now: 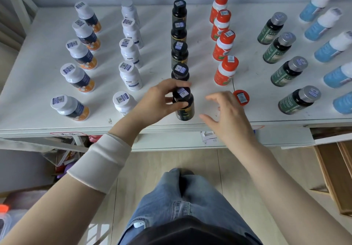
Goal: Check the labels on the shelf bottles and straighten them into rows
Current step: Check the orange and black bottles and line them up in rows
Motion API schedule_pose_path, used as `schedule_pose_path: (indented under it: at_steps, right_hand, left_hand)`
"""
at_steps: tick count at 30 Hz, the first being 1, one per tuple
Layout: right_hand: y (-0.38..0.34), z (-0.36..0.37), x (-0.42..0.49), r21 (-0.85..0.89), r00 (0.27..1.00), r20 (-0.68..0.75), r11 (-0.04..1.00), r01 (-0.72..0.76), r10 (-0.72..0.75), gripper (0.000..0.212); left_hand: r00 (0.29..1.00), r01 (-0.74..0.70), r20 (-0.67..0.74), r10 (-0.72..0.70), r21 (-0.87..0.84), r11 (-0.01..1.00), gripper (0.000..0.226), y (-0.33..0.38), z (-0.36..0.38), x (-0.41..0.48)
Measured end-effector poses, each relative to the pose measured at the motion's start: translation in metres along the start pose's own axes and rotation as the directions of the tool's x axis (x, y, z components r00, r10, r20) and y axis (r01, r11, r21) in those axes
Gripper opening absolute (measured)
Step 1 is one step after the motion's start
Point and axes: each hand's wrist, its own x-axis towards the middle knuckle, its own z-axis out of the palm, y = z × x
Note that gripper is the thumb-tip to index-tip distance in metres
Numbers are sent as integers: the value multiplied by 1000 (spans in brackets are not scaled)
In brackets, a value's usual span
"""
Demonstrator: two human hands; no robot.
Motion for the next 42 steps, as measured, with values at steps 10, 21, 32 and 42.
schedule_pose_path:
  at_steps: [10,21,32,42]
  right_hand:
    - [-9,-19,32,-131,997,73,991,0,10,38]
    - [-8,-31,60,-236,984,170,972,-14,55,44]
    - [11,-21,92,-79,978,205,997,-24,40,41]
    - [-4,-22,89,796,916,380,460,-394,127,27]
  left_hand:
    - [980,-199,64,188,293,935,44,-26,7,8]
    - [953,-151,-166,253,465,872,46,-4,-20,46]
    - [971,89,-239,22,446,890,36,-5,-21,69]
    - [969,61,-163,-184,-568,821,23,25,-22,43]
